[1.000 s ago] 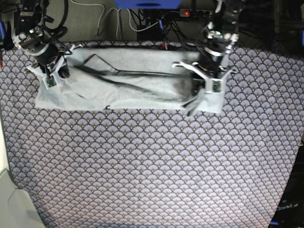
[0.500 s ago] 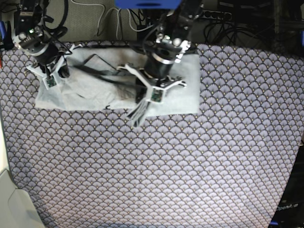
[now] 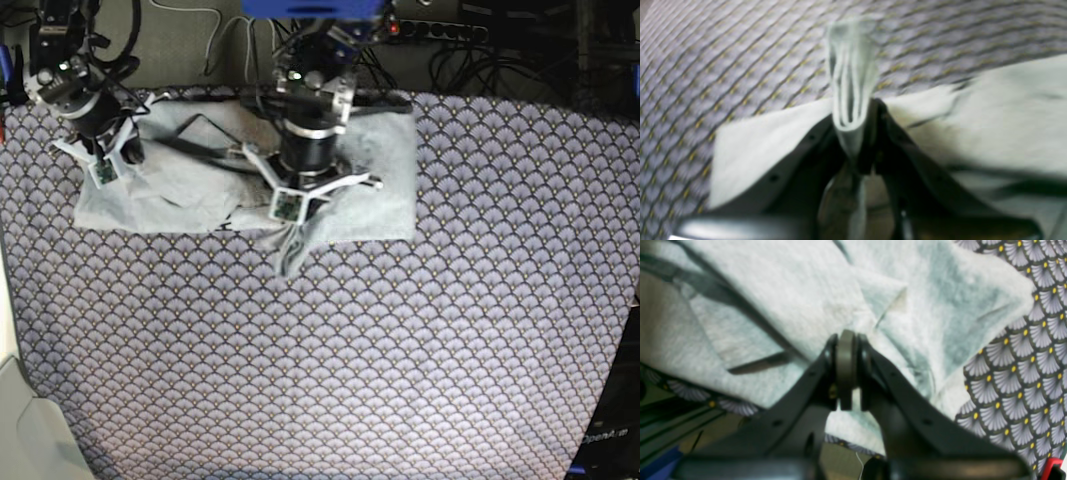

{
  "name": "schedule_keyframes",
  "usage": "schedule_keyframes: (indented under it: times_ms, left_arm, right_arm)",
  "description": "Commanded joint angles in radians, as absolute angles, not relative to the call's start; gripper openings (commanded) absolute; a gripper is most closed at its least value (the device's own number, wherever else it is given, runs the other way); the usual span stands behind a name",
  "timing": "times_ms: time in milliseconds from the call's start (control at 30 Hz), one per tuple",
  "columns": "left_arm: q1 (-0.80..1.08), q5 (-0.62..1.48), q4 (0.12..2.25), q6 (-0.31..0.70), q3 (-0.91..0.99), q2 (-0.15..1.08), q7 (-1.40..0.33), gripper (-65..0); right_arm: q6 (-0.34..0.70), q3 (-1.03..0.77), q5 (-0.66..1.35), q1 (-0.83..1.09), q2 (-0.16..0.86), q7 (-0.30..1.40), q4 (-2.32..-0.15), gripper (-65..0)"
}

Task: Fold the T-shirt properly
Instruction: 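Lay the strip's end down over the middle with the left gripper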

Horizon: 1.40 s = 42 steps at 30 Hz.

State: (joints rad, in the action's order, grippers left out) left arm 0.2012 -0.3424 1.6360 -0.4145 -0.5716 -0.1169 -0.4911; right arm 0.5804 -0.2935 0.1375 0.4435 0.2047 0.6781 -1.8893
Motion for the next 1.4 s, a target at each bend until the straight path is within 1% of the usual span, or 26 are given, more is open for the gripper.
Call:
schedule_keyframes:
  times_ms: [0, 100, 267, 433, 600, 733, 800, 1233, 1300, 1367]
  left_arm:
    - [0.186, -0.340, 1.653, -0.435, -0.590, -0.120, -0.486, -64.7]
    - [0.174, -0.323, 1.649, -0.460, -0.619, -0.114, -0.507, -64.7]
    - [0.160, -0.297, 1.647, -0.456, -0.625, -0.113, -0.527, -64.7]
    - [0.153, -0.298, 1.647, -0.456, -0.694, -0.076, -0.553, -64.6]
    - [0.142, -0.297, 1.647, -0.455, -0.711, -0.070, -0.550, -64.6]
    - [0.142, -0.297, 1.655, -0.367, -0.728, -0.070, -0.549, -64.6]
    - [0.142, -0.297, 1.655, -0.344, -0.733, -0.070, -0.552, -64.6]
    - [0.140, -0.297, 1.649, -0.340, -0.731, -0.070, -0.552, -64.3]
    - [0.142, -0.297, 1.649, -0.340, -0.730, -0.070, -0.552, -60.3]
    - [0.145, -0.297, 1.652, -0.338, -0.730, -0.070, -0.553, -50.5]
  right_arm:
    - [0.581, -0.298, 0.147, 0.441, 0.217, 0.661, -1.905, -65.0]
    - [0.581, -0.298, 0.147, 0.440, 0.217, 0.661, -1.905, -65.0]
    - [0.581, -0.298, 0.147, 0.438, 0.219, 0.661, -1.905, -65.0]
    - [0.581, -0.298, 0.147, 0.437, 0.219, 0.661, -1.905, -65.0]
    - [0.581, -0.298, 0.147, 0.437, 0.216, 0.661, -1.905, -65.0]
    - [0.581, -0.298, 0.147, 0.437, 0.214, 0.661, -1.905, -65.0]
    - [0.581, -0.298, 0.147, 0.437, 0.213, 0.661, -1.905, -65.0]
    - [0.581, -0.298, 0.147, 0.438, 0.213, 0.661, -1.905, -65.0]
    - [0.581, -0.298, 0.147, 0.440, 0.213, 0.661, -1.905, -65.0]
    - [0.581, -0.298, 0.147, 0.441, 0.213, 0.661, -1.905, -65.0]
